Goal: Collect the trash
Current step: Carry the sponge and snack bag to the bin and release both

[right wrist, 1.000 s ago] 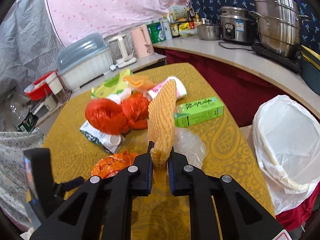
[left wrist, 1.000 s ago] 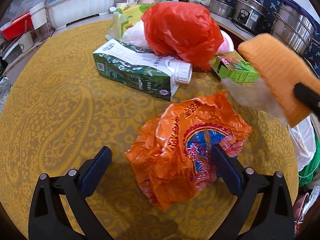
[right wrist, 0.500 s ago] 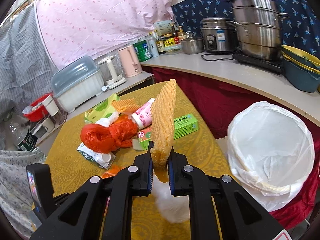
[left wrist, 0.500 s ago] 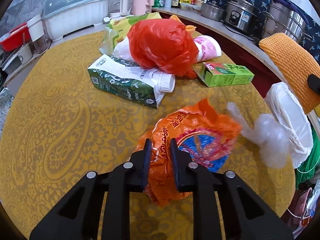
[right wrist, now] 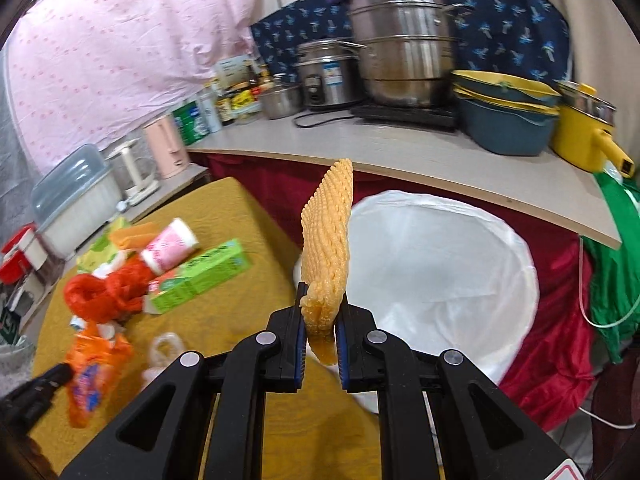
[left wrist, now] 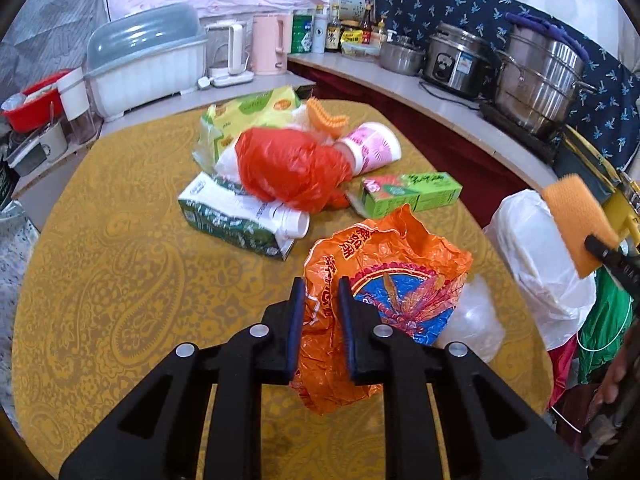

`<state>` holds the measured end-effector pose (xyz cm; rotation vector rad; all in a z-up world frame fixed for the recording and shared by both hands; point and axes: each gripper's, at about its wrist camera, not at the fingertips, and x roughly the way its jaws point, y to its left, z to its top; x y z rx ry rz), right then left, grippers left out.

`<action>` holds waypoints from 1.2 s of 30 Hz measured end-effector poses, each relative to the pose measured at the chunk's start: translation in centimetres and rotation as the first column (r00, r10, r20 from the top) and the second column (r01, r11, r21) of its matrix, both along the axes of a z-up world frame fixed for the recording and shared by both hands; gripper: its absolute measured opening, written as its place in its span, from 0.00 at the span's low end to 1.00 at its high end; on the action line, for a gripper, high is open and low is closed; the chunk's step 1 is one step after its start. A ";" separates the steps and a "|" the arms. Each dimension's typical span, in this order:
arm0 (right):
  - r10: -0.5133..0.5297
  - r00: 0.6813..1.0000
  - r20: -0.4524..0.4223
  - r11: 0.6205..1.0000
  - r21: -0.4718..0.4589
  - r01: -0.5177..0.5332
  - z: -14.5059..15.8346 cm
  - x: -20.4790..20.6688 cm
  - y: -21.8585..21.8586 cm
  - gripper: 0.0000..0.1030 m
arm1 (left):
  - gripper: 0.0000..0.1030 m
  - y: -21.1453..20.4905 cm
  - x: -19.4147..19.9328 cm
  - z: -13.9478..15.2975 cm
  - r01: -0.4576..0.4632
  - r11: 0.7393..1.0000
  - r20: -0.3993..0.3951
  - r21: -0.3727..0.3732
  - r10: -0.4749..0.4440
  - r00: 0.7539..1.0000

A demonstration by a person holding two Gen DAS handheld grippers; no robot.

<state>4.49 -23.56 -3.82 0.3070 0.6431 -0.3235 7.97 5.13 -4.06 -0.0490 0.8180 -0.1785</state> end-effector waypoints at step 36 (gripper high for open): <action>-0.200 0.979 -0.038 0.971 0.128 0.203 -5.9 -2.2 -10.9 0.29 | 0.44 -28.0 4.9 0.3 0.436 0.897 0.010 -0.073 -0.437 0.900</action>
